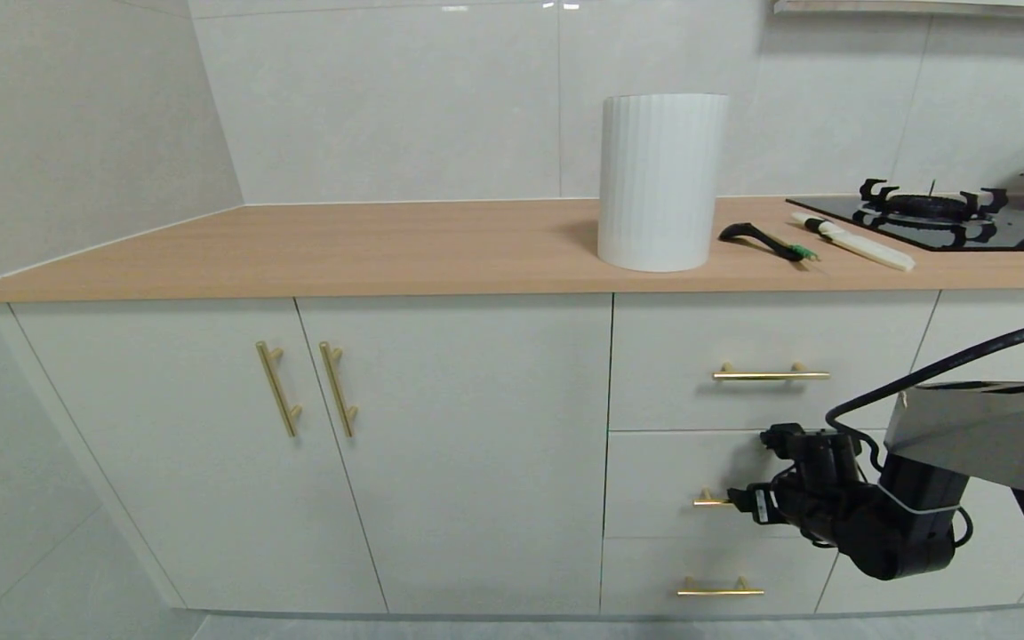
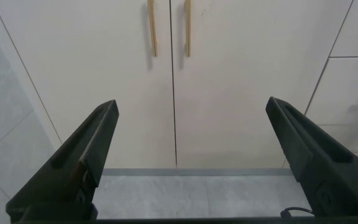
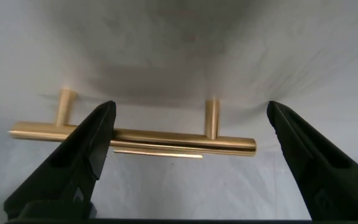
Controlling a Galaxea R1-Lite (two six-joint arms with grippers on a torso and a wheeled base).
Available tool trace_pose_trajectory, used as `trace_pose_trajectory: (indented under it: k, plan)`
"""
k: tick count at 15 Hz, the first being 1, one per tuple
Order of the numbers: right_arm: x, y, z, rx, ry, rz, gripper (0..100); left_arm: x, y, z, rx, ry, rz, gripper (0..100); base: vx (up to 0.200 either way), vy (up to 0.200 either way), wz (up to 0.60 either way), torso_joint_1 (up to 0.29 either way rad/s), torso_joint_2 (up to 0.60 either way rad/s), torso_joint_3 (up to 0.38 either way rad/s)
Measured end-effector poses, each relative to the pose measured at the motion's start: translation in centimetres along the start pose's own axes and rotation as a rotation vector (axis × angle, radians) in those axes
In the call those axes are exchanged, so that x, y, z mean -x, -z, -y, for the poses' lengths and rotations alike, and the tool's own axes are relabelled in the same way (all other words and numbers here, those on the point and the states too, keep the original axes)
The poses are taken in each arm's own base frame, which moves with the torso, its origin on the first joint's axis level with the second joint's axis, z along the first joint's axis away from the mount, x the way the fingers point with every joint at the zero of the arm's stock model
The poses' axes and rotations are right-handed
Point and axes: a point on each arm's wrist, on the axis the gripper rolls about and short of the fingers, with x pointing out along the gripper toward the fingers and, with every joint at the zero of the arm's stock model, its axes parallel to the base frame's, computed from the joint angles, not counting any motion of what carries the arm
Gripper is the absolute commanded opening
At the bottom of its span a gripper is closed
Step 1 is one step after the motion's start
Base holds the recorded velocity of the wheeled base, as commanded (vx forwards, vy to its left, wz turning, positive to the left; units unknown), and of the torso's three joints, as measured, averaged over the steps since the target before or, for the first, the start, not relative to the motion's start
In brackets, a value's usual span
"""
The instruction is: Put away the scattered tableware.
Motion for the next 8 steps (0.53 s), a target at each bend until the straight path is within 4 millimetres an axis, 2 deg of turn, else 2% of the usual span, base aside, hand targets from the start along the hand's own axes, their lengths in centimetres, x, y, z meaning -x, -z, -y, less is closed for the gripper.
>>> trace_pose_trajectory:
  k: [8]
  plan:
    - [0.20,0.34,0.06,0.005,0.003,-0.067,100,0.00,0.00,0.00,0.000,-0.001,0.000,100,0.000,0.000,0.00,0.000,0.00,0.000]
